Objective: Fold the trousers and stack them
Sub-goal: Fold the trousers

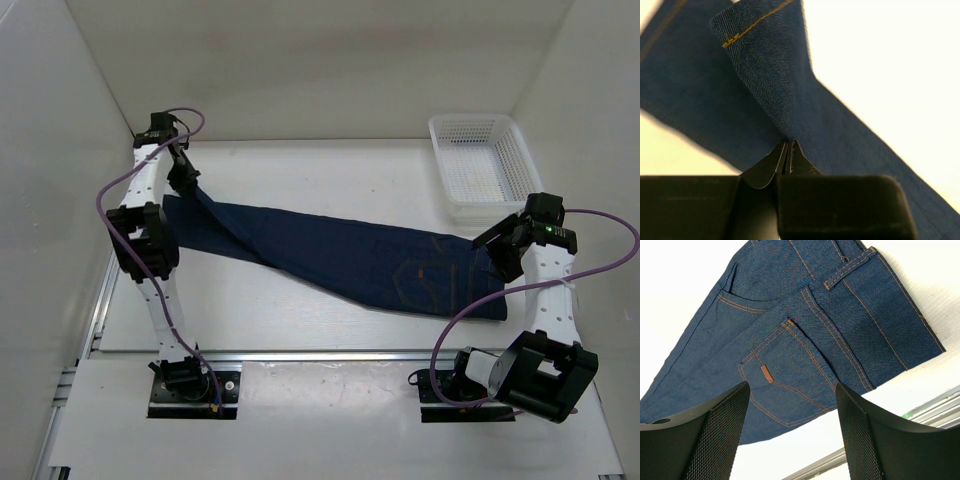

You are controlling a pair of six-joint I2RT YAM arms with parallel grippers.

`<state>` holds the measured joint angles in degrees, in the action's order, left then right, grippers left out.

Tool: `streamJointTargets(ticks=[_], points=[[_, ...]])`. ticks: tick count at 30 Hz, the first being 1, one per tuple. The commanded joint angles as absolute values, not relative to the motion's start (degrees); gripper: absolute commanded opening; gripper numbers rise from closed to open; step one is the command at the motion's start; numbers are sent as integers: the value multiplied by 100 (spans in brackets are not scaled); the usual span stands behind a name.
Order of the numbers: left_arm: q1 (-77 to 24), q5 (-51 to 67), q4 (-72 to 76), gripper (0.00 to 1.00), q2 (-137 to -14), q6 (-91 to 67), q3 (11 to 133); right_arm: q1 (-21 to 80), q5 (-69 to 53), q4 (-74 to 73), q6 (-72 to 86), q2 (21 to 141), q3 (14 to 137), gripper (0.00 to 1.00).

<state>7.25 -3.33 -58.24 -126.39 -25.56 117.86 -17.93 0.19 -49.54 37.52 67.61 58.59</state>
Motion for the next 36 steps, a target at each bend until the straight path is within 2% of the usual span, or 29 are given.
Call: streamJointTargets(ticks=[1,11,12,13,14,15,17,20,21,22,28,30,34,36], points=[[826,-764,-5801,10,-11568,-2575,11366,-1775,-44,-4913,3674,6663,5906,74],[1239,-1002,-5608,10,-10970,-2997,9415,-1775,-97,-4913,3621,6548,5801,74],[1239,-1132,-5607,13,-10873,-3171,9248,-1775,-97,-4913,3621,6548,5801,74],[1239,-1134,-5607,18,-10768,-3173,8950,-1775,-97,-4913,3621,6548,5801,74],[1239,-1238,-5555,42,-10575,-3251,8843,-1775,-97,-4913,3569,6548,5801,74],[1239,-1370,-5555,60,-10495,-3252,8772,-1775,-97,-4913,3568,6548,5801,74],[1239,-1748,-5555,86,-10494,-3410,8832,-1775,-97,-4913,3568,6548,5748,74],[1292,-1863,-5764,83,-10975,-3410,9602,-1775,-210,-4860,3568,6609,5695,74],[1292,-1924,-5844,78,-11125,-3410,9850,-1775,-211,-4860,3507,6609,5695,74],[1292,-1925,-5845,68,-11257,-3410,10061,-1775,-211,-4860,3507,6609,5695,74],[1292,-2214,-6705,49,-12603,-3331,11986,-1775,-211,-4983,3445,6609,5757,74],[1292,-2215,-6706,49,-12604,-3270,12076,-1775,-150,-5062,3445,6609,5757,74],[1546,-2330,-6521,26,-12664,-3199,11777,-1775,-36,-5369,3393,6557,5757,74],[1774,-2015,-6390,26,-12779,-3042,11707,-1775,18,-5484,3393,6557,5958,74]])
